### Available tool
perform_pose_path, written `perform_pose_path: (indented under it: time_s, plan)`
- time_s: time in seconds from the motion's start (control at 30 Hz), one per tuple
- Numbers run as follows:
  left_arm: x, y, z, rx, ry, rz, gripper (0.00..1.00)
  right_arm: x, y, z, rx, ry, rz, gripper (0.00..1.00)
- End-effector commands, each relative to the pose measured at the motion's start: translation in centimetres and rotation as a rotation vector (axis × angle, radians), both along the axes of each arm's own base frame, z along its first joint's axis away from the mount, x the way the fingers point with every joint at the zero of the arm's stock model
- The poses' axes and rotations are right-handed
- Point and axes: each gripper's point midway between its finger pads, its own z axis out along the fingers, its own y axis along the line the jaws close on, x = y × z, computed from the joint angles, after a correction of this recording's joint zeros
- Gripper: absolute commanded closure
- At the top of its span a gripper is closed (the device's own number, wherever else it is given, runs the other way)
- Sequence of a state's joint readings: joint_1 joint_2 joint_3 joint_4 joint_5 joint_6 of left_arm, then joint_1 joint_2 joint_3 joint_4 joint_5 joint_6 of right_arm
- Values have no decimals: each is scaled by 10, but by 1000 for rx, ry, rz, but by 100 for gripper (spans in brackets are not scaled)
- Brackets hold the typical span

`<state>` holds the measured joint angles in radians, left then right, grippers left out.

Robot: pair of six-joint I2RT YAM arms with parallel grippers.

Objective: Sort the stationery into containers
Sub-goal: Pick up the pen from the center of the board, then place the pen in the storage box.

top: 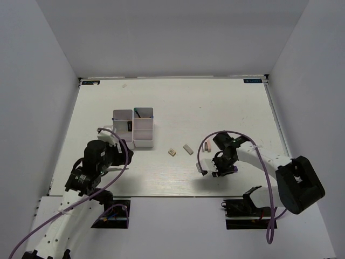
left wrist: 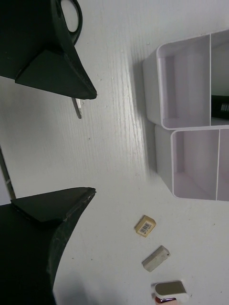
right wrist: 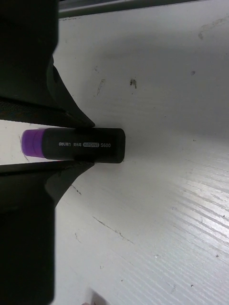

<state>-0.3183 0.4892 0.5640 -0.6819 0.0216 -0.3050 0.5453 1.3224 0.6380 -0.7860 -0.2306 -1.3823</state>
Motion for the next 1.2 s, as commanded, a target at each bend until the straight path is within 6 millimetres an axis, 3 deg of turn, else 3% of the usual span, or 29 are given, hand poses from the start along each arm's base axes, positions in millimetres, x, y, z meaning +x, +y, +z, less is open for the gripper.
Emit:
perform_pose_path:
  time_s: [0.0, 0.07, 0.1, 0.17, 0.2, 0.23, 0.3, 0.37, 0.4, 0.43, 0.47, 0.5, 0.53, 0.57, 0.6, 0.63, 0.67, 0.7, 0.77, 0.8, 0.83, 0.87, 0.9, 1.03, 1.17]
  plan:
    - [0, 11, -3, 31, -13, 53, 16, -15, -31, -18, -195, 62, -12, 100]
    - [1, 15, 2, 25, -40, 78, 16, -11, -15, 1, -174, 117, -55, 100]
    - [2, 22, 4, 39, -58, 115, 16, -1, 3, 18, -137, 116, -46, 100]
    - [4, 35, 6, 58, -87, 186, 16, 40, 48, 57, -47, 69, -87, 100]
    - [4, 41, 7, 69, -101, 216, 16, 29, 57, 66, -63, 127, -68, 100]
    - [4, 44, 8, 68, -114, 234, 16, 50, 83, 94, 7, 82, -81, 100]
    - [3, 52, 10, 80, -131, 271, 16, 58, 114, 111, 4, 138, -104, 100]
    - [2, 59, 12, 86, -156, 307, 16, 84, 165, 155, 126, 89, -108, 100]
    - [3, 60, 13, 86, -163, 317, 16, 86, 176, 151, 113, 121, -131, 100]
    - [3, 63, 14, 92, -172, 331, 16, 100, 212, 183, 218, 56, -101, 100]
    - [3, 65, 16, 85, -191, 341, 16, 98, 226, 190, 246, 68, -107, 100]
    - [4, 66, 17, 85, -197, 345, 16, 105, 242, 178, 245, 85, -121, 100]
    - [3, 70, 16, 87, -203, 363, 16, 108, 274, 210, 361, 23, -81, 100]
    - [4, 72, 17, 83, -211, 377, 17, 106, 287, 214, 402, 33, -73, 100]
    - [5, 73, 18, 78, -215, 383, 17, 120, 315, 232, 530, -27, -69, 100]
    - [5, 74, 18, 78, -217, 393, 18, 106, 328, 221, 562, 25, -39, 100]
    - [5, 76, 18, 76, -213, 400, 18, 108, 339, 223, 611, 15, -39, 100]
    - [5, 77, 17, 75, -211, 406, 18, 117, 361, 236, 750, -27, -61, 100]
    - [5, 78, 15, 80, -208, 412, 19, 106, 382, 247, 833, 16, -64, 100]
    - [5, 80, 16, 82, -208, 421, 19, 117, 400, 271, 919, -17, -50, 100]
    - [5, 82, 16, 82, -208, 429, 20, 116, 410, 264, 927, 33, -44, 100]
    - [5, 83, 17, 82, -212, 438, 20, 119, 426, 281, 998, 73, -86, 100]
    - [5, 84, 17, 78, -215, 445, 20, 117, 427, 276, 991, 107, -99, 100]
    - [4, 88, 18, 77, -226, 466, 22, 123, 457, 301, 1164, 81, -65, 100]
    - [3, 90, 19, 78, -230, 474, 22, 126, 472, 304, 1244, 168, -88, 100]
